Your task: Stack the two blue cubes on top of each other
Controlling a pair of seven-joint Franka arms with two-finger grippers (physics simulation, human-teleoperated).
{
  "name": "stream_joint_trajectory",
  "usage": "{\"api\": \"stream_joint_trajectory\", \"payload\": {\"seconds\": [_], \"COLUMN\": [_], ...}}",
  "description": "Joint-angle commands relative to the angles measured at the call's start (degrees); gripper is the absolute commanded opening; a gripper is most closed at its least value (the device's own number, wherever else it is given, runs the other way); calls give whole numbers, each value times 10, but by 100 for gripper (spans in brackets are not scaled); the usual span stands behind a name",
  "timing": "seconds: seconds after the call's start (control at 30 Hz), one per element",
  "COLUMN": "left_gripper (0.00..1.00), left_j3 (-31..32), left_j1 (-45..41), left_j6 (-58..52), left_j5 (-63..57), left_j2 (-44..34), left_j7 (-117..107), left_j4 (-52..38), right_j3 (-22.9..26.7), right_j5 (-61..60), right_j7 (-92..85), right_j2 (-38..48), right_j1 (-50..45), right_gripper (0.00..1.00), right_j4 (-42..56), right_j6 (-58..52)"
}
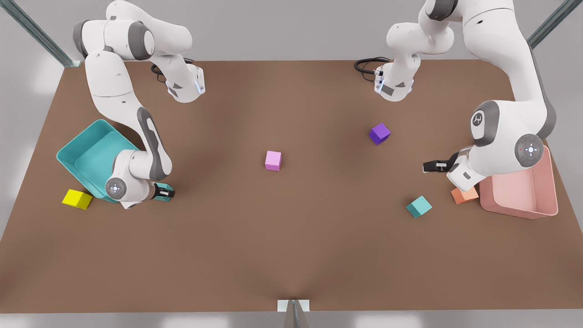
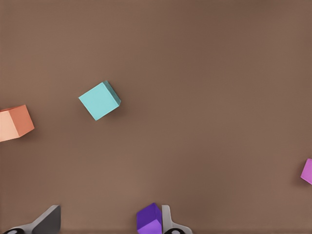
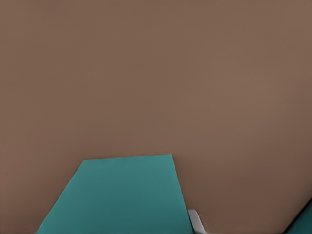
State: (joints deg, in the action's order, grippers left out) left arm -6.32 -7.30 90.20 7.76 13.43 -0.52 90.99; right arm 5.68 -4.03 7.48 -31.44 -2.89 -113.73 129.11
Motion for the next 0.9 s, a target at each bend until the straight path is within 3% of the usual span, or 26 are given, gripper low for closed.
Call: {"api": "stream_joint_trajectory", "payload": {"seconds": [0.0,0.13,0.3,0.5,0.6,0.8,0.83,0.87], "left_gripper": [100,100,100,100,100,100,100,100], "left_j3": [0,0,0,0,0,0,0,0], "left_j1": [0,0,2,4,7,9,10,10], "left_j6": [0,0,0,-1,-1,-3,-1,-3], "left_j5": [0,-1,0,-1,-1,-1,-1,-1], "left_j2": [0,-1,0,-1,-1,-1,-1,-1], "left_j7": [0,0,0,0,-1,-1,-1,-1], "left_j4": [0,0,0,0,0,0,0,0], "right_j3": [-1,-3,-66,-65,-63,-61,-61,-61], "right_j5": [0,-14,-90,-106,-104,-103,-103,-103], "right_j7": [8,0,22,474,591,614,613,613], "right_j2": [0,3,-8,-187,-234,-264,-267,-266], "right_j1": [0,0,-38,-280,-331,-355,-354,-354], "right_gripper": [71,58,58,59,59,59,60,76], "right_j4": [1,36,153,416,446,460,460,460], "right_j6": [1,-55,-91,-16,64,94,95,95]}}
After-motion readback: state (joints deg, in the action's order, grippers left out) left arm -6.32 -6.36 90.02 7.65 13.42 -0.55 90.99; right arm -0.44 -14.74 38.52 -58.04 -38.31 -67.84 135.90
